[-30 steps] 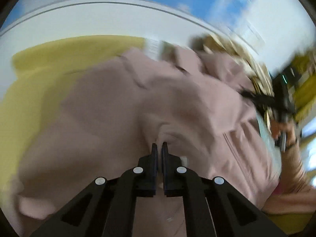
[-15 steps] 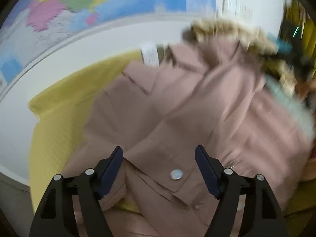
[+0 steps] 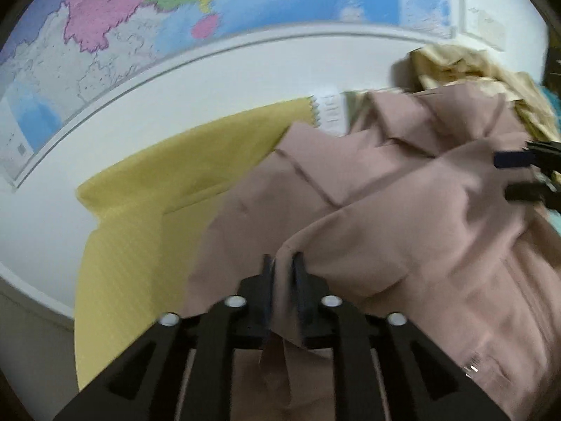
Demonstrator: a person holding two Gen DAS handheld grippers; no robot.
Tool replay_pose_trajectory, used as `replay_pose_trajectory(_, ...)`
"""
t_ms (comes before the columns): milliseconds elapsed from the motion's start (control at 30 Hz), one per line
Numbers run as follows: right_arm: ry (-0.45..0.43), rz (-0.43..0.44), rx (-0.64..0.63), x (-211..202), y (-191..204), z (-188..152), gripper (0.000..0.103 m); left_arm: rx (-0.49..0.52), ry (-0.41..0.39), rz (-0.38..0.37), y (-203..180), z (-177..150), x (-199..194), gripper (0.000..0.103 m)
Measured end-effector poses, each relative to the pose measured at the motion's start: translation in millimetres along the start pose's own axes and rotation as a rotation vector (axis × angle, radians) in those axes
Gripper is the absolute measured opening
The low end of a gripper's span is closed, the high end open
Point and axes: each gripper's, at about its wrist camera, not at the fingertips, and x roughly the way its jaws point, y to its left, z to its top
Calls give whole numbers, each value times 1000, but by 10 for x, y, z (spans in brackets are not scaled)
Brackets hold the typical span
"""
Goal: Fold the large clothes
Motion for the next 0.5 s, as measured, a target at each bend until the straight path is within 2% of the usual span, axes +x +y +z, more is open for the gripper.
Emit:
replay_pose_trajectory(67, 49, -14, -21, 227, 64, 9, 57, -13, 39, -62, 55, -23, 57, 54)
replay_pose_trajectory(133, 114, -48, -42, 443, 78, -15, 52, -43, -20, -60, 149, -84, -100, 55)
replay_pose_trajectory(200, 159, -116, -51, 605, 26, -61, 53, -74, -90, -38, 326, -176, -382, 67)
replay_pose_trajectory(233, 155, -117, -45, 606, -10, -70, 53, -97, -123, -15, 457, -251, -544, 69)
replay_pose_trajectory(333, 147, -146, 13, 518, -130, -52, 56, -166, -143, 44, 833, -537, -865, 74)
replay_pose_trajectory(433, 122, -106, 51, 376, -107, -17, 59, -233, -105, 63, 1142, -952, -994, 77)
replay_pose_trajectory(500, 91, -71, 27, 244, 67, 20, 66, -279, -78, 40, 1250, -1222, -1016, 78)
